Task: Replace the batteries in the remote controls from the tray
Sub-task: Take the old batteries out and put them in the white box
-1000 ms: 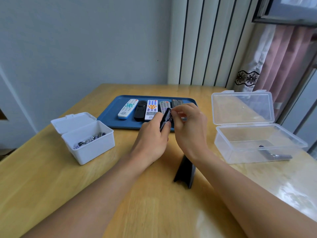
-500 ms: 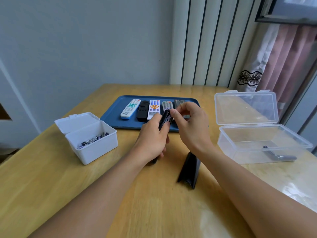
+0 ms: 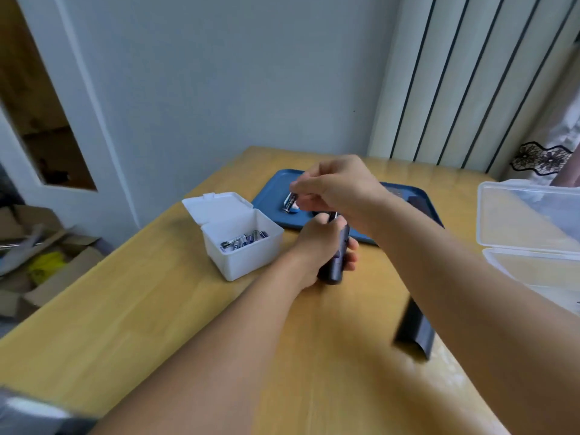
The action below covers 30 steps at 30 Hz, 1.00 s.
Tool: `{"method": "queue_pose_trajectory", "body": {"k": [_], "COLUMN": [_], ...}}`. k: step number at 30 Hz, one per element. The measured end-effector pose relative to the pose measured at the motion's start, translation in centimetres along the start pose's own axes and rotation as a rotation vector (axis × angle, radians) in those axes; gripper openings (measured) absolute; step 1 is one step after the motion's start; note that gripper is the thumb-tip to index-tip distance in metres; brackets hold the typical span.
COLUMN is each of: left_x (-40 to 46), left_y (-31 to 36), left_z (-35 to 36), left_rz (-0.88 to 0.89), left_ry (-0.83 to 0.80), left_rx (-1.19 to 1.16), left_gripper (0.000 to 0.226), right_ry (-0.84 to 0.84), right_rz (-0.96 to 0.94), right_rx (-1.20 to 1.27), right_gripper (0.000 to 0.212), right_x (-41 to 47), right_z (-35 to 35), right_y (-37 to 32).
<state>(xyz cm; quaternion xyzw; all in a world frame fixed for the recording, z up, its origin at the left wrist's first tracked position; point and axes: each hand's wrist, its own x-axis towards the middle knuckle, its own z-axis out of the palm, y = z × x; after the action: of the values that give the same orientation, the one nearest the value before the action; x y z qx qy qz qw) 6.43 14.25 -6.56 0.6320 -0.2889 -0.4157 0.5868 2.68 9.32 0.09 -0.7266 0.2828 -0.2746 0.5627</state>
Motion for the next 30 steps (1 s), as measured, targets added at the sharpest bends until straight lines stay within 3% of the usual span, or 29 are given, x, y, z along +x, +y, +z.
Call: {"method": "queue_pose_trajectory", "body": {"k": [7,9,12,15,21,30], "left_x": [-0.5,-0.5,-0.2,-0.2,-0.3,-0.2], "left_y": [0.4,0.4,0.2,0.2,-0.4,-1.0], "left_z": [-1.6,-1.2,-0.8,-0.9,0.9,1.6], "left_rz": [-0.088,-0.096,-0.047,-0.055,0.041,0.234], "left_ry": [0.019,0.028,-0.027,-0.06,-0.17,-0.098], "left_rx": [0.057,-0.029,-0.082,-0.126,-0.036,0.292], "left_gripper": [0.037,0.032,0.026,0.034,0.03,0.031], "right_ry": [-0.255,-0.147,0.18,0.389,0.367,0.27], "right_rz": [0.015,-0.131,-0.338,-0.399,-0.431,-0.492], "right_rx": [-0.505,-0.638,-0.733,-0.867,-0.877,-0.911], "right_gripper": [0.013,0.014,0.013,0.009,0.004,0.011], "right_x": [2.7,1.9,0.5,-1.7,-4.2,-4.2], "right_z": [5.6,4.5,-0.7,-6.6,-9.0,-9.8], "right_y": [-0.9,-1.5,-1.3,1.3,6.7,7.7]}}
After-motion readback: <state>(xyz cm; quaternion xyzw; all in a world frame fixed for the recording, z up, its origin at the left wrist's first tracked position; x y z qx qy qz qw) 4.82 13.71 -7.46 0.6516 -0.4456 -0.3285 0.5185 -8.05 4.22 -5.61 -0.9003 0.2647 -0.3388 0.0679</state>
